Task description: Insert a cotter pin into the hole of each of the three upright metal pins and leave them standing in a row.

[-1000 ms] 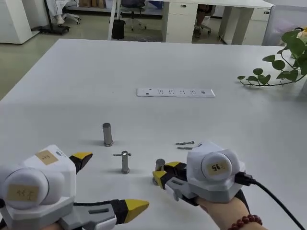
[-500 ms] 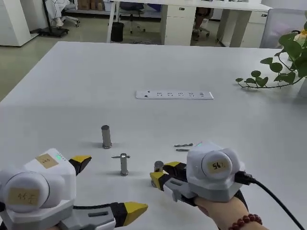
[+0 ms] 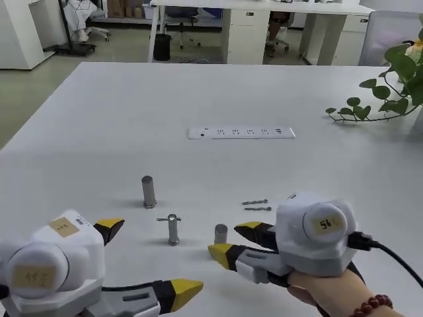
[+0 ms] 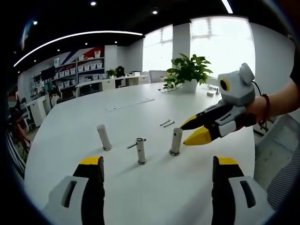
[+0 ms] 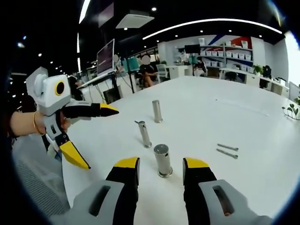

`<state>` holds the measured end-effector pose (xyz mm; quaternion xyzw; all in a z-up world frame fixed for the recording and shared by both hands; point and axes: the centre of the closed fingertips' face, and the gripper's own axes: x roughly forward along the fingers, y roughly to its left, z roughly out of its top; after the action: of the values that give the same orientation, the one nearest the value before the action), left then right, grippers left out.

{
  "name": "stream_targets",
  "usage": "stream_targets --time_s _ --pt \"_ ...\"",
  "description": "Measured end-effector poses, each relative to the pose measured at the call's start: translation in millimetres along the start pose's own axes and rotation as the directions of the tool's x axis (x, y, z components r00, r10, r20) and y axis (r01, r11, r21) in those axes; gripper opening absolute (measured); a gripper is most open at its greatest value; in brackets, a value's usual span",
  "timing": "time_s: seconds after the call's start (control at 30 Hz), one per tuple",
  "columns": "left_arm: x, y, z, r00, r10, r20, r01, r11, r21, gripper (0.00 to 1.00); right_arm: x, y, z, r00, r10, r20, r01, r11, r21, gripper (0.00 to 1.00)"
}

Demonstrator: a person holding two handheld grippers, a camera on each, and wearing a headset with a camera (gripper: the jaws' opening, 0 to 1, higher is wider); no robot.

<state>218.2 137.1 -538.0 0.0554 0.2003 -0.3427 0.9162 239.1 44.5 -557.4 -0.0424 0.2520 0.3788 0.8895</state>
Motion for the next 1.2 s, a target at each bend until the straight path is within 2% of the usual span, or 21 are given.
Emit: stream_targets --time_s 0.13,0.3,0.53,0.87,1.07,1.2 --pt "-0.1 0.6 0.8 1.0 0.002 0.005 -0.002 1.0 0.002 0.95 -9.2 -5.0 1.6 0.9998 0.017 -0.003 -0.017 1.0 0.022 0.35" --pt "0.1 1.1 0.6 1.0 0.004 0.004 -0.004 1.0 0.004 0.95 -20.2 -12.1 2.3 0.9991 0.036 -0.021 -0.036 0.999 -0.007 0.37" --pt "0.1 0.8 0.3 1.0 0.001 0.005 -0.001 1.0 0.005 0.94 -29.5 -34.7 0.4 0.9983 0.02 -0.054 -0.021 0.999 -0.026 0.35" --pt "-0.3 1.4 -0.1 1.0 0.004 0.004 -0.004 1.0 0.009 0.94 -28.6 -60.1 2.2 0.9949 0.017 -0.099 -0.021 0.999 -0.04 0.32" --pt "-0.3 0.3 -1.2 1.0 0.0 0.0 0.0 1.0 0.012 0.94 -22.5 -71.5 8.5 0.9924 0.016 -0.122 -0.025 0.997 -0.068 0.31" --pt "0.2 -1.0 -1.3 1.0 -0.004 0.0 0.004 1.0 0.013 0.94 -17.2 -77.9 7.2 0.9892 0.011 -0.146 -0.023 0.996 -0.083 0.31"
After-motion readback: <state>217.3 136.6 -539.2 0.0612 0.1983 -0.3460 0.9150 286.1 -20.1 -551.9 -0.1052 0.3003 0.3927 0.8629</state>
